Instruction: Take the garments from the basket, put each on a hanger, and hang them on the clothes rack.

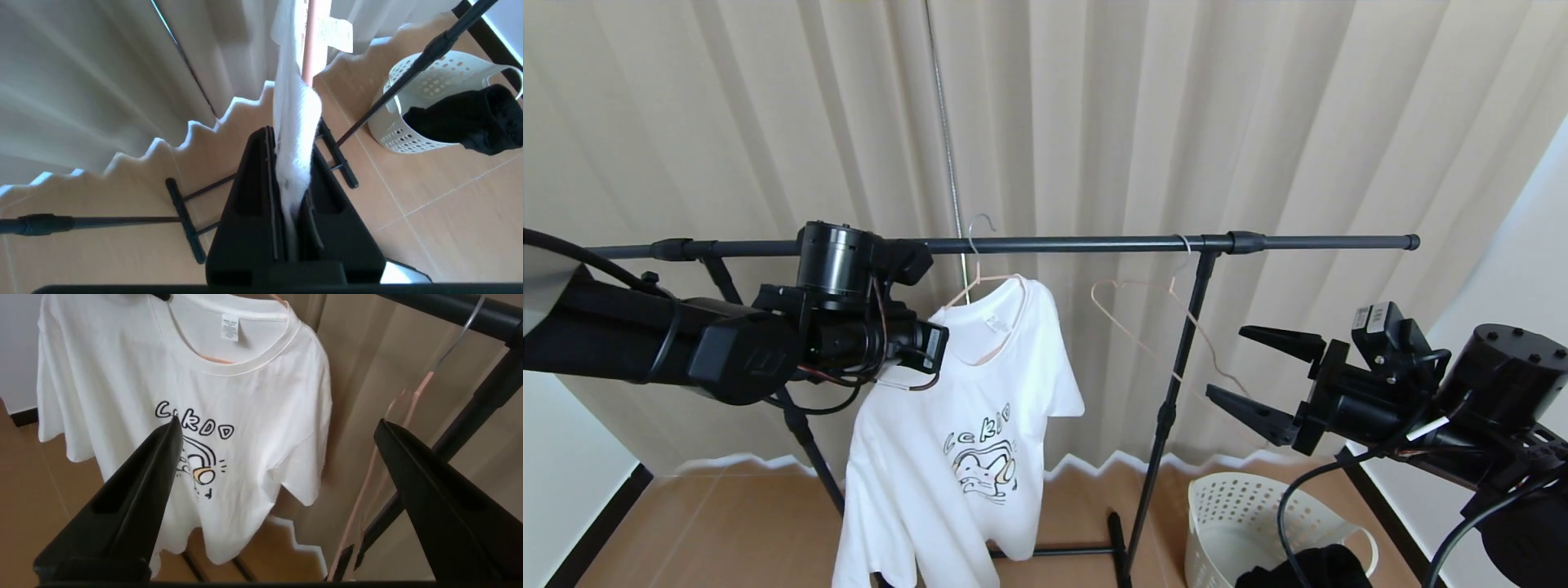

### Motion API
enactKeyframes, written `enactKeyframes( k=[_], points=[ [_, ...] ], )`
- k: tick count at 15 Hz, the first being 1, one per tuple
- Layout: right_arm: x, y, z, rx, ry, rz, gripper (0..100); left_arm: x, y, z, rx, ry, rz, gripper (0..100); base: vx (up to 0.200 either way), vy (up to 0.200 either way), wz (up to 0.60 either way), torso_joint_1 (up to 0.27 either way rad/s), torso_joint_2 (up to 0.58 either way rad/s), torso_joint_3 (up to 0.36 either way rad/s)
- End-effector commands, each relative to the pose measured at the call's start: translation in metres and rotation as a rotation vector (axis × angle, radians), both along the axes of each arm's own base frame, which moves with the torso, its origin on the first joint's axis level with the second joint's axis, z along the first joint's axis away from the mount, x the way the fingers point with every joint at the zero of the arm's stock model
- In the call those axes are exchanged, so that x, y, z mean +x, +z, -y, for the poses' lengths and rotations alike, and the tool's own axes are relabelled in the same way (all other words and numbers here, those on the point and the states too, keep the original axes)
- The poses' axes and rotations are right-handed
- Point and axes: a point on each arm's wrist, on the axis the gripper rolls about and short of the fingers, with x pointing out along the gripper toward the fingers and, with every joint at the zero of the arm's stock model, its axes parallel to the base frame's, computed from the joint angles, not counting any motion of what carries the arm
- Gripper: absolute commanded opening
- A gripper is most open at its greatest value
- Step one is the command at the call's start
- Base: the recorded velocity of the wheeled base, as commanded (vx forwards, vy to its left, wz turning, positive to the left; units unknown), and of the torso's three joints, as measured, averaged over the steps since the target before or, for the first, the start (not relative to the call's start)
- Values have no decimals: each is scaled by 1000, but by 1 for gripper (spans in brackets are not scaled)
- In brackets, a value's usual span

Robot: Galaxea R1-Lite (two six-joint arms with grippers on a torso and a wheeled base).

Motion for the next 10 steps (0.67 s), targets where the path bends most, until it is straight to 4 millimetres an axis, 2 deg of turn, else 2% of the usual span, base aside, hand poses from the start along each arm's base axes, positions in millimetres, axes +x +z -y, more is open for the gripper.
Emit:
enactKeyframes(
  k=[1, 10],
  points=[
    [0, -1, 0, 0, 1, -2, 100, 4, -7, 1, 2, -1, -9, 0, 0, 0, 0, 0, 0, 0],
    [0, 0, 0, 0, 1, 0, 100, 3, -12, 5, -12, 1, -23, 0, 0, 0, 0, 0, 0, 0]
  ],
)
